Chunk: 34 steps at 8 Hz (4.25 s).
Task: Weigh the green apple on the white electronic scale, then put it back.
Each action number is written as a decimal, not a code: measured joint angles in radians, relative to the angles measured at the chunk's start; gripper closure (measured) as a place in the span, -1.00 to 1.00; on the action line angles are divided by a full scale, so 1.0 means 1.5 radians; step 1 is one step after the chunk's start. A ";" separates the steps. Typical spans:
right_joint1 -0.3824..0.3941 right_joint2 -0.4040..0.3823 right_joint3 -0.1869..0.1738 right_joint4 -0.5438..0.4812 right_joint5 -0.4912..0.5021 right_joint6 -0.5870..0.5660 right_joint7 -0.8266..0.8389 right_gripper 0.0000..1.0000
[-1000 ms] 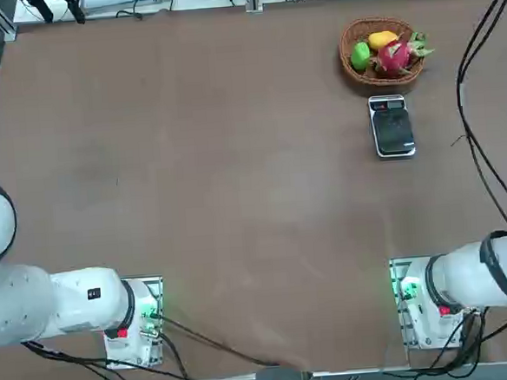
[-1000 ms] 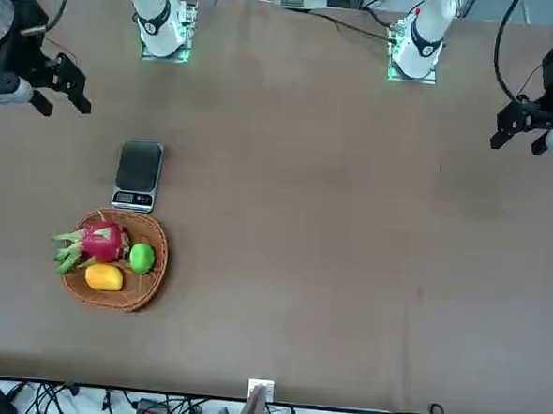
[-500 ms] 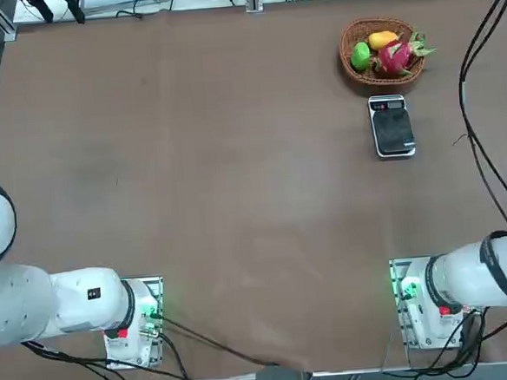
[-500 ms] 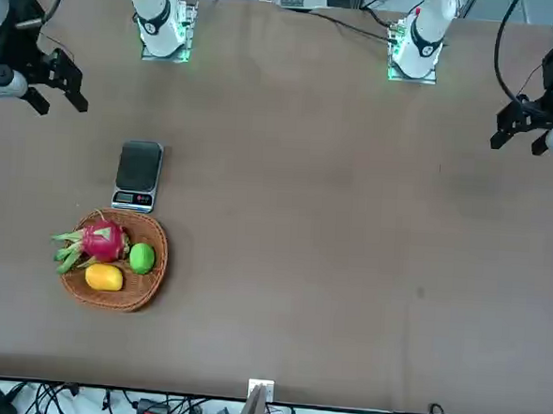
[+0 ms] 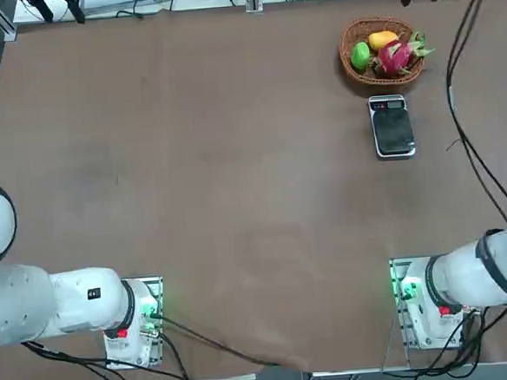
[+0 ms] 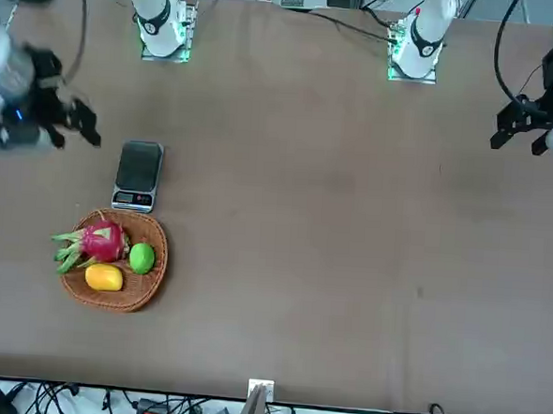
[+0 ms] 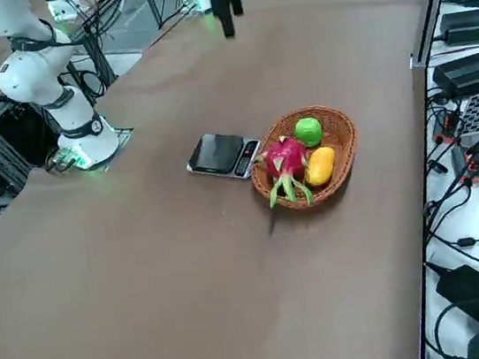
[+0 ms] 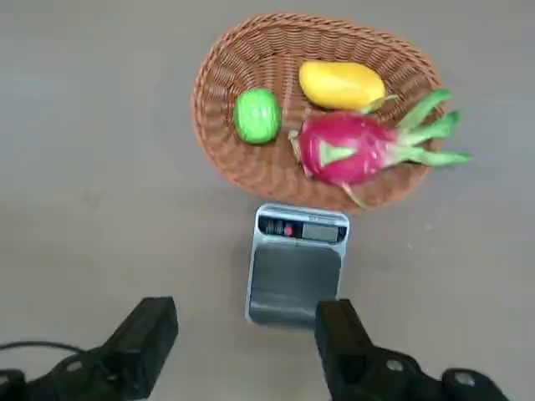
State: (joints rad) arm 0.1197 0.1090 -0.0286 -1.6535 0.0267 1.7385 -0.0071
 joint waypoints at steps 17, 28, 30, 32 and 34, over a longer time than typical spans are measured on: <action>0.015 0.374 0.009 0.053 -0.001 0.379 -0.132 -0.95; 0.016 0.347 0.009 0.069 -0.002 0.297 -0.134 -0.29; 0.016 0.253 0.008 0.029 -0.002 0.244 -0.133 -0.28; 0.016 0.137 0.007 -0.092 -0.002 0.235 -0.133 -0.28; 0.012 0.053 0.001 -0.214 -0.002 0.239 -0.133 -0.28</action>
State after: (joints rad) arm 0.1373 0.1880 -0.0269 -1.9747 0.0234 2.0973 -0.2071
